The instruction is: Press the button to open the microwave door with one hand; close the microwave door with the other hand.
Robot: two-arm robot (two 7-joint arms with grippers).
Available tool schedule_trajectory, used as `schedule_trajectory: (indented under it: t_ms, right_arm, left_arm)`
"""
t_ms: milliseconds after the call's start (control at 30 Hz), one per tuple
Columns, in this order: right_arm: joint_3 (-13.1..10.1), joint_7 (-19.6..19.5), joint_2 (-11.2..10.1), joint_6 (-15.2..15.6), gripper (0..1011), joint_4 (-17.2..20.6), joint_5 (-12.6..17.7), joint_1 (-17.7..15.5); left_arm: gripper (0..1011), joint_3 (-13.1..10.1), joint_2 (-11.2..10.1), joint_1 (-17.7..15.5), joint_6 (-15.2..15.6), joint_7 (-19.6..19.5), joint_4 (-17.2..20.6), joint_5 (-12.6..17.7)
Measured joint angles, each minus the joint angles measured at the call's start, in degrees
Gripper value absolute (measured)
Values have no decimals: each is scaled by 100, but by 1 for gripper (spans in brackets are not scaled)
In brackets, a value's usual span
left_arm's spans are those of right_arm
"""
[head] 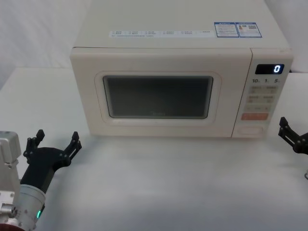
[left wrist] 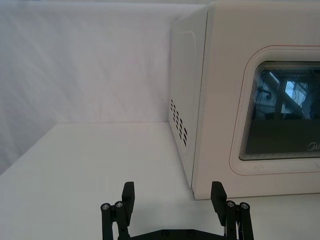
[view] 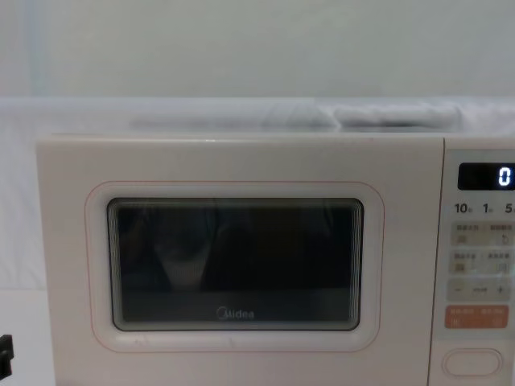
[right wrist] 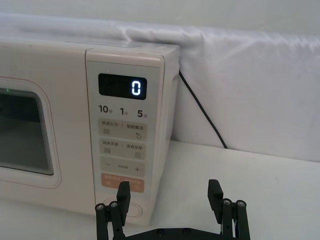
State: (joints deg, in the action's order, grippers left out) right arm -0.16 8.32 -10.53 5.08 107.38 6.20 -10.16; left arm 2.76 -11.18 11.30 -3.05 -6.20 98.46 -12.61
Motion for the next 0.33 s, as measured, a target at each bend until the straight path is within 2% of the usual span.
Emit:
schedule_trajectory:
  t_ms: [333]
  right_arm:
    - [0,0,0,0,1002,0,0,0]
  left_arm:
    - [1001,0,0,0,0,0,0,0]
